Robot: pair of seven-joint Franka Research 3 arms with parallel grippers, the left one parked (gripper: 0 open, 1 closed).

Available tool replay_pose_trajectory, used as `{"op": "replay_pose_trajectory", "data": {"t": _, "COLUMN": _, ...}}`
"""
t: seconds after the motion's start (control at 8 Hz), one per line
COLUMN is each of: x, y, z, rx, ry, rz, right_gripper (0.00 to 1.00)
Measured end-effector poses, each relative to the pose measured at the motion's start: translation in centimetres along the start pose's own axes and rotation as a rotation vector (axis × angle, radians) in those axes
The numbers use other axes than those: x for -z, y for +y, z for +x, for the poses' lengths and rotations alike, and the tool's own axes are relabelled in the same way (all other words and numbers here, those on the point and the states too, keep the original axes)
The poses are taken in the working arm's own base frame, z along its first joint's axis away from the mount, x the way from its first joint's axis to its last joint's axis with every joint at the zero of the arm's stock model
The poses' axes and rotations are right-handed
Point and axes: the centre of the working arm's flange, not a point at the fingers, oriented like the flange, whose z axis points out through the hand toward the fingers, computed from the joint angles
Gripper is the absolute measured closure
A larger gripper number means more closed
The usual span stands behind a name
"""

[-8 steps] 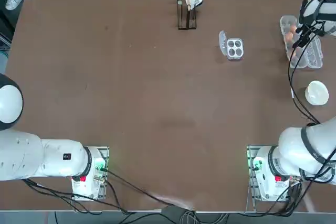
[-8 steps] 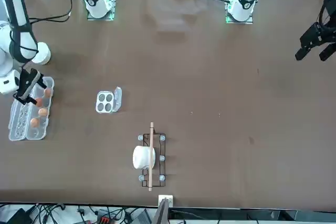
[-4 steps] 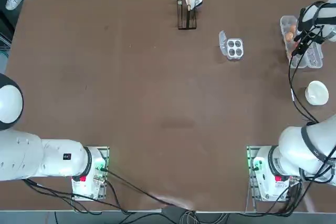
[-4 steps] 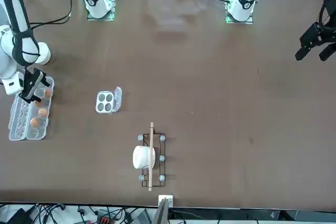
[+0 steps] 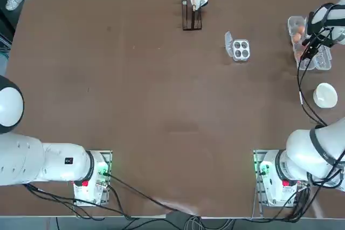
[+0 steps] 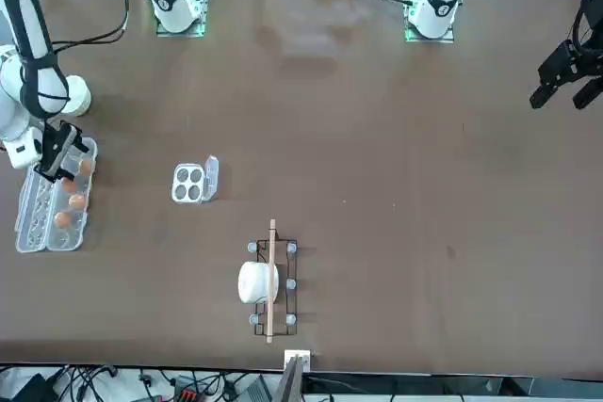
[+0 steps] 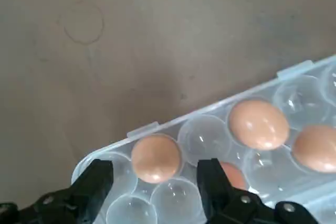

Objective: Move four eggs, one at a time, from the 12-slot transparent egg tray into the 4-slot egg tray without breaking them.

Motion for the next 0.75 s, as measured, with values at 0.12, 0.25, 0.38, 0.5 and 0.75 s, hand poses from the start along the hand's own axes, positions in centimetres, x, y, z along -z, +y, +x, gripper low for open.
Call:
{"op": "replay_pose_trajectory", "data": {"t": 0.12, "x": -0.7, "y": -0.1, "z": -0.2, "rx": 0.02, "ry": 0.002, "rz": 0.012, "right_gripper": 0.04}}
{"op": "replay_pose_trajectory", "data": {"t": 0.25, "x": -1.4, "y": -0.3, "z": -0.5, "rx": 0.036, "ry": 0.003, "rz": 0.02, "right_gripper": 0.04}}
{"op": "replay_pose_trajectory", "data": {"t": 0.38, "x": -1.8, "y": -0.3, "z": -0.8, "rx": 0.05, "ry": 0.003, "rz": 0.022, "right_gripper": 0.04}}
{"op": "replay_pose_trajectory", "data": {"t": 0.5, "x": -1.9, "y": -0.3, "z": -1.0, "rx": 0.061, "ry": 0.003, "rz": 0.021, "right_gripper": 0.05}}
{"op": "replay_pose_trajectory", "data": {"t": 0.75, "x": -2.0, "y": -0.3, "z": -1.2, "rx": 0.08, "ry": 0.001, "rz": 0.016, "right_gripper": 0.07}}
